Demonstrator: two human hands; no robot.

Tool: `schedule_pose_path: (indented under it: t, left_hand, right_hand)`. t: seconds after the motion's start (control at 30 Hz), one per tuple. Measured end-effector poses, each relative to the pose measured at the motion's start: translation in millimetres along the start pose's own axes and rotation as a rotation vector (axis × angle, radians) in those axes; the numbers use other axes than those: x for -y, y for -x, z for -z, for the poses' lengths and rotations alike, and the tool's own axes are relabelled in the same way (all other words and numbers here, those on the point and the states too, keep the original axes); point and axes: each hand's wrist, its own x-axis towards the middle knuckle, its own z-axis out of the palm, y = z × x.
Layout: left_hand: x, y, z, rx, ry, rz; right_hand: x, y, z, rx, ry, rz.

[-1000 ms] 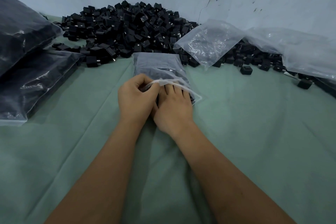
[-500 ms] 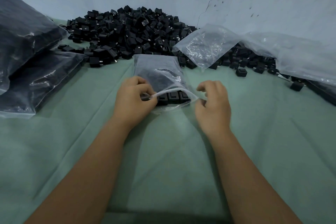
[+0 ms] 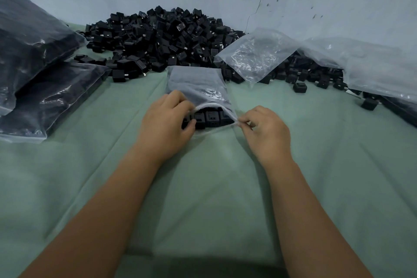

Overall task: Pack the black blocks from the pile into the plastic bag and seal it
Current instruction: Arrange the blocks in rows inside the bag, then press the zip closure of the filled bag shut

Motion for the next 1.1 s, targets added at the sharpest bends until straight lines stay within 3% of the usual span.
schedule_pose_path:
  t: [0.17,0.47,0.7,0.87,0.97,1.1]
  left_hand:
    - [3,3,-8,0.003,-0.021,-0.112]
    - [0,8,-5,0.126,-0.047,-0.085]
    - [-2,8,-7,0.067,-0.058,-0.152]
    - [1,10,-6,0.096,-0.031,-0.117]
    - [0,9,-7,0.128,-0.013,-0.151]
    - [-1,8,-8,0.043,0.002,-0.170]
  right_hand:
    - [-4,3,2,0.028,-0.035,-0.005]
    - [-1,2,2,0.073,0.022,0.015]
    - [11,-4,-3,0.161,0.160,0.153]
    - [10,-5,1,0.071,0.161,0.084]
    - [13,-6,-1,0.121,0.173,0.112]
    - [14,-6,-4,0.155,0.163,0.140]
